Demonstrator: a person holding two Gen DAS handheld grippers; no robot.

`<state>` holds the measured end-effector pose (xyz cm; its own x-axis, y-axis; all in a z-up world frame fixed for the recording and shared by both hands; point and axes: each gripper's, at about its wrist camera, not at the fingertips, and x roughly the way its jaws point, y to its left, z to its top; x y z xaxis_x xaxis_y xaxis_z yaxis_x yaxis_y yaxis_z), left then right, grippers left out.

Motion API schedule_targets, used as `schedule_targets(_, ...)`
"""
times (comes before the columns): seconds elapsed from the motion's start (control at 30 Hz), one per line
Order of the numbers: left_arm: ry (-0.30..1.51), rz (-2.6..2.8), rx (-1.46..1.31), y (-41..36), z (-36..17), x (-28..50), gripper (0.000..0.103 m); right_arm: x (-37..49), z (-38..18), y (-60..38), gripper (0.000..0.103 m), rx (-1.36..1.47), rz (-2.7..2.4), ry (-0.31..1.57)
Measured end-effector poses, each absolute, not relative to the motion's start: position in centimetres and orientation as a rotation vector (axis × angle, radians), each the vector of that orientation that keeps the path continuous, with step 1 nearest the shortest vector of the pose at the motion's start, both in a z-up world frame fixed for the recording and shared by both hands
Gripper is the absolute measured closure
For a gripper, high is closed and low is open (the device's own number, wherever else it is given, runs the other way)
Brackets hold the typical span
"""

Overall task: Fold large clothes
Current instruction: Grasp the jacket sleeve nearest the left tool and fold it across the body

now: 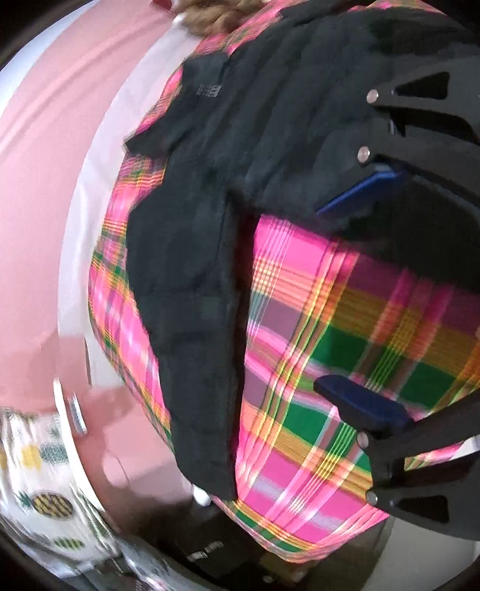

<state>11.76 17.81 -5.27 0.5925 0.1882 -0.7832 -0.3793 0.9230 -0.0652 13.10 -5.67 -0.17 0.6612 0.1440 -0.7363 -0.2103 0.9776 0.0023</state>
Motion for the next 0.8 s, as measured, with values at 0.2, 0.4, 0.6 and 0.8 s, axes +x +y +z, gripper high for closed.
schedule_targets(0.2, 0.885, 0.424, -0.366, 24.7, -7.5, 13.9, 0.025, 16.3, -1.5, -4.7, 0.021, -0.095, 0.206, 0.851)
schedule_targets(0.4, 0.835, 0.505, -0.513, 30.6, -9.0, 14.7, 0.025, 18.1, -2.7, -4.7, 0.021, -0.114, 0.193, 0.876)
schedule_targets(0.6, 0.776, 0.535, -0.577, 33.7, -9.9, 15.6, 0.025, 19.2, -3.9, -5.8, 0.021, -0.122, 0.16, 0.908)
schedule_targets(0.8, 0.752, 0.525, -0.558, 34.3, -9.7, 17.4, 0.076, 19.7, -5.0, -7.4, 0.021, -0.117, 0.112, 0.928)
